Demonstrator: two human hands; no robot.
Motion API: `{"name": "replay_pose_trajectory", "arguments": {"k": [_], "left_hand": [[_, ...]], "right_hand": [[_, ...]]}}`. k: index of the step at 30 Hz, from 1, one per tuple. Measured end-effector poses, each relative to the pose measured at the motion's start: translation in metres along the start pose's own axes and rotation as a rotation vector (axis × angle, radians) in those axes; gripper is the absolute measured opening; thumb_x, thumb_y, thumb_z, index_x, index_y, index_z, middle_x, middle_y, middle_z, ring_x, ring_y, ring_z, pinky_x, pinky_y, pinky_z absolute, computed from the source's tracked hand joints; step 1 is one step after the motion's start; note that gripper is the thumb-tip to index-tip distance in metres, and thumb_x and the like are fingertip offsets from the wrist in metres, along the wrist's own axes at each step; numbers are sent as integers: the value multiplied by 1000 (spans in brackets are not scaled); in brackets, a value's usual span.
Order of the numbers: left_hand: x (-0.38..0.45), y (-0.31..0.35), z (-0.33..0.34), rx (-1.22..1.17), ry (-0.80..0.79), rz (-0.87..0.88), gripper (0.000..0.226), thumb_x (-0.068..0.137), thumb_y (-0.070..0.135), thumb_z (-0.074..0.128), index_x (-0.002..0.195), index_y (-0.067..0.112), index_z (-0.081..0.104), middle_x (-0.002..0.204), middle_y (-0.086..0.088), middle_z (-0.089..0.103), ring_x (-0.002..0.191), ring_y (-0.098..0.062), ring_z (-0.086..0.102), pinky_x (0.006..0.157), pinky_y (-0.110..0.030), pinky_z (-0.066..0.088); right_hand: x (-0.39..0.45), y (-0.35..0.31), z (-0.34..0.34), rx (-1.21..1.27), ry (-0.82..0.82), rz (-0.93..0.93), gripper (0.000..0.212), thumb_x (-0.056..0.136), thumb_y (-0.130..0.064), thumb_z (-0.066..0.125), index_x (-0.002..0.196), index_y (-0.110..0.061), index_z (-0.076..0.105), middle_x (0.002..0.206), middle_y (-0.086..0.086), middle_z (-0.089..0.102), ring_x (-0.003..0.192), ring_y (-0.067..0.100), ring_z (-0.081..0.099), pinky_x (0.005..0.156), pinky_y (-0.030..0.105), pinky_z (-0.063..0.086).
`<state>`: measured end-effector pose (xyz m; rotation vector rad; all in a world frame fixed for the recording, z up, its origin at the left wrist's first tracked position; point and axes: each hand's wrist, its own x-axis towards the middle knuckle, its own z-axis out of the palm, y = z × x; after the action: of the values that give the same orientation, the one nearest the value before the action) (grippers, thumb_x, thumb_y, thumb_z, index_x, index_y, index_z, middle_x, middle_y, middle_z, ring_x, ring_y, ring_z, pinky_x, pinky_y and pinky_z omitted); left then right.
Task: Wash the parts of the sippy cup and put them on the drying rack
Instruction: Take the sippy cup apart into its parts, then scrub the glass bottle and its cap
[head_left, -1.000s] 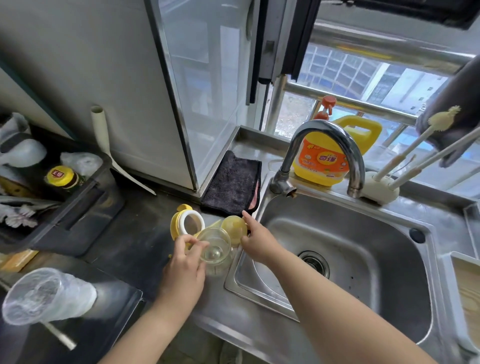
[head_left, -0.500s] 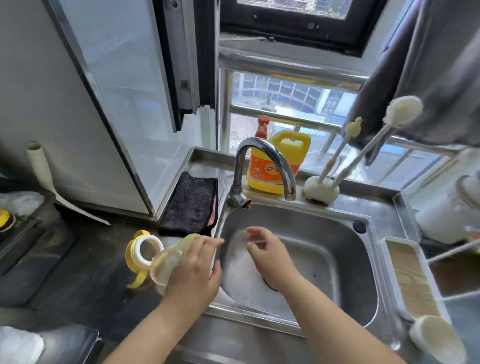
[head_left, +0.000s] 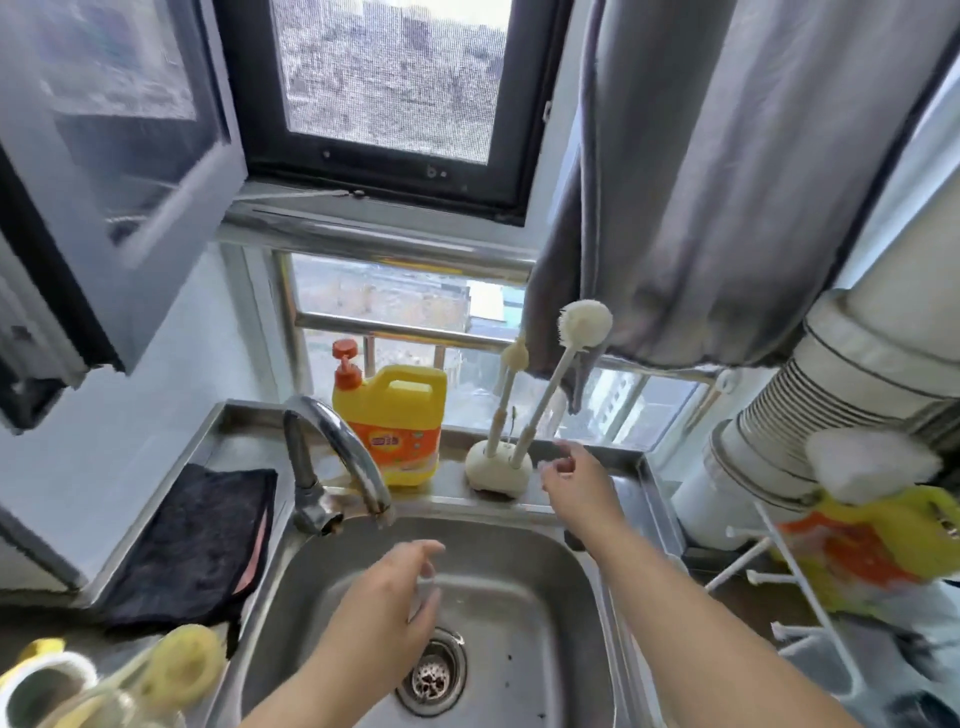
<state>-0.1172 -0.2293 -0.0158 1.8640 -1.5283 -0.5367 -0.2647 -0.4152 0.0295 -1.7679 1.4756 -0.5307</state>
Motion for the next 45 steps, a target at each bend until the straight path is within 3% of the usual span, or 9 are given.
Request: {"name": "replay_pose_trajectory", "arguments": {"k": [4,10,15,18,27,32,36,41,45], "left_hand": [[23,5,7,-18,4,-19,40,90,20,55,123,38,40,101,25,46,89,11,46,78,-3,34],[27,0,20,-43,-8,-85,35,91,27,57,114,45,37,97,24,48,87,-1,53,77,-12,41],[22,-8,29,-78,3,-142,35,69,60,36,103,51,41,94,23,54,90,1,54,80,-19,46],[21,-7,30,-70,13,-157,40,64,62,32,100,50,44,114,34,42,88,1,55,80,-21,47],[19,0,27,-64,-17,-175,41,63,63,30,99,48,44,116,38,36,92,2,53,78,-20,47],[16,0,20,-65,-42,-157,27,73,53,42,100,49,43,117,38,36,93,0,54,78,-19,46],[4,-5,11,-83,-47,-179,24,81,34,56,101,44,47,89,19,59,92,0,54,77,-16,45],[-13,-17,3,-90,-25,-214,33,86,14,64,99,40,50,88,14,60,89,5,54,71,-9,42],[-28,-29,-3,-98,-1,-276,29,88,13,62,98,37,51,85,12,60,84,5,55,69,-10,43]], "right_hand": [[53,-22,-14,-50,44,-45,47,97,-25,49,142,-17,36,123,5,54,112,23,52,92,31,40],[83,-27,-7,5,68,-88,30,98,-28,50,124,-14,55,98,1,61,86,16,53,78,27,40],[88,-28,-8,20,99,-143,20,98,-23,51,111,-12,62,95,-1,61,86,16,55,75,23,37],[93,-30,-16,46,136,-167,19,97,-23,52,108,-12,64,90,0,62,84,18,57,73,25,39],[91,-30,-43,129,230,-260,18,97,-25,52,96,-14,66,78,2,64,78,23,60,69,31,49],[57,-28,-60,49,361,-383,24,96,-27,53,95,-7,66,92,6,61,78,12,53,64,1,36],[9,-22,-58,135,209,-364,25,98,-30,45,91,-9,57,79,0,64,70,5,58,60,5,41],[-38,-11,-19,380,-50,-228,19,101,-27,38,90,-16,48,56,-1,53,52,17,56,61,31,54],[-72,11,29,425,-202,-186,19,98,-31,43,90,-15,49,55,-6,41,47,9,37,45,25,35]]}}
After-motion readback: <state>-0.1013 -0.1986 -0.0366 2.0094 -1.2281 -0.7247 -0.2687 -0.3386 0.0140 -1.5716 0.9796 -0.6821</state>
